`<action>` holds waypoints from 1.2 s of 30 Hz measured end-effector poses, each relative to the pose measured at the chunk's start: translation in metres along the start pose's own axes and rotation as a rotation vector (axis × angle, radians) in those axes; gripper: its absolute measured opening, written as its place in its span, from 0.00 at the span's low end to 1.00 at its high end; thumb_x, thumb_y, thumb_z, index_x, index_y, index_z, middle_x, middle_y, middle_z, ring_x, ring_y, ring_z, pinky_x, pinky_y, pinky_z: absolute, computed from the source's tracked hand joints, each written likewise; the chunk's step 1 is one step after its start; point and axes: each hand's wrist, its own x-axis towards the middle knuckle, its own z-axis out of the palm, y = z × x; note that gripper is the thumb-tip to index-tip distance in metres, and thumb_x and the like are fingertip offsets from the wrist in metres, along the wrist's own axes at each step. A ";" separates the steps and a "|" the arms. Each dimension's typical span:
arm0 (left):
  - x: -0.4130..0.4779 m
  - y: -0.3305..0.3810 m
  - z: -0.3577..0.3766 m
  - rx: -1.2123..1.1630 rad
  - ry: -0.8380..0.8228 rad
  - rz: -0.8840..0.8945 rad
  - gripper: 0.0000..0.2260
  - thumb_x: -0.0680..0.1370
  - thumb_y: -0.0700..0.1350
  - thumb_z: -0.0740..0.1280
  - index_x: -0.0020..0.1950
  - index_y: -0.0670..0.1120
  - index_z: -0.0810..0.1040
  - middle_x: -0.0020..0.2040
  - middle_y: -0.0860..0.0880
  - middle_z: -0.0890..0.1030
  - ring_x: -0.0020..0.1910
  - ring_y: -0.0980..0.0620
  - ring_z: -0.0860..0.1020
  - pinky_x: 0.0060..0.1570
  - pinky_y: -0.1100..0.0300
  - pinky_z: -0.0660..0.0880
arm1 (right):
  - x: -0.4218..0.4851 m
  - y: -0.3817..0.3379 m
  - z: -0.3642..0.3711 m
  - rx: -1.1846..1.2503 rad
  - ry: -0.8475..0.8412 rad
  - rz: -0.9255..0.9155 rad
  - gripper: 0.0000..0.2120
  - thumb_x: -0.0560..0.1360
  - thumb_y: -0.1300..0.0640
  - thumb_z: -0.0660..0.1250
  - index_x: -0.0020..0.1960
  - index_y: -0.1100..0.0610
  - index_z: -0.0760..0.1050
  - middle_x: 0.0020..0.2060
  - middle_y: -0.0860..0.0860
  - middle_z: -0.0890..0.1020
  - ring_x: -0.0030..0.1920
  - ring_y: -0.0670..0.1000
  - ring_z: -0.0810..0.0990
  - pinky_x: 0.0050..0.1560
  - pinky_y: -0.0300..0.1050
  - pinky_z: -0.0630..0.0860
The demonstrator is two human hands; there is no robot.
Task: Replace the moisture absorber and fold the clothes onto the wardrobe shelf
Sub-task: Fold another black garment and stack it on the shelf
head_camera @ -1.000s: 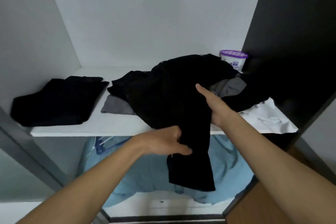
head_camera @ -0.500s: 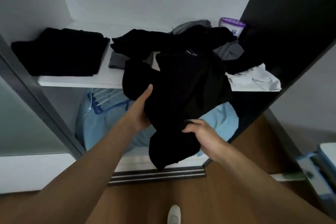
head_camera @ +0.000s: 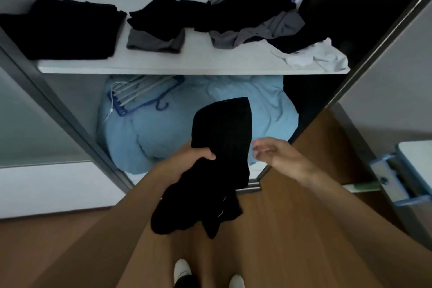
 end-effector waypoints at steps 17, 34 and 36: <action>-0.080 -0.044 0.047 0.016 0.381 -0.066 0.22 0.70 0.48 0.77 0.63 0.50 0.78 0.58 0.49 0.85 0.57 0.49 0.83 0.60 0.54 0.77 | -0.038 0.087 0.033 0.086 -0.237 -0.303 0.15 0.75 0.47 0.71 0.54 0.57 0.80 0.48 0.53 0.85 0.48 0.46 0.84 0.56 0.54 0.80; -0.086 -0.063 0.089 1.450 0.101 0.454 0.16 0.74 0.60 0.59 0.36 0.50 0.73 0.35 0.51 0.77 0.41 0.45 0.79 0.45 0.50 0.74 | -0.073 0.073 0.035 -0.683 -0.160 -0.301 0.07 0.72 0.42 0.70 0.44 0.45 0.80 0.42 0.46 0.80 0.47 0.51 0.80 0.46 0.49 0.77; -0.089 -0.063 0.083 1.382 0.197 0.519 0.15 0.75 0.58 0.61 0.35 0.49 0.72 0.33 0.53 0.73 0.37 0.46 0.77 0.38 0.52 0.71 | -0.074 0.082 0.027 -0.718 -0.180 -0.196 0.18 0.73 0.37 0.69 0.34 0.48 0.71 0.36 0.46 0.75 0.44 0.51 0.79 0.43 0.49 0.75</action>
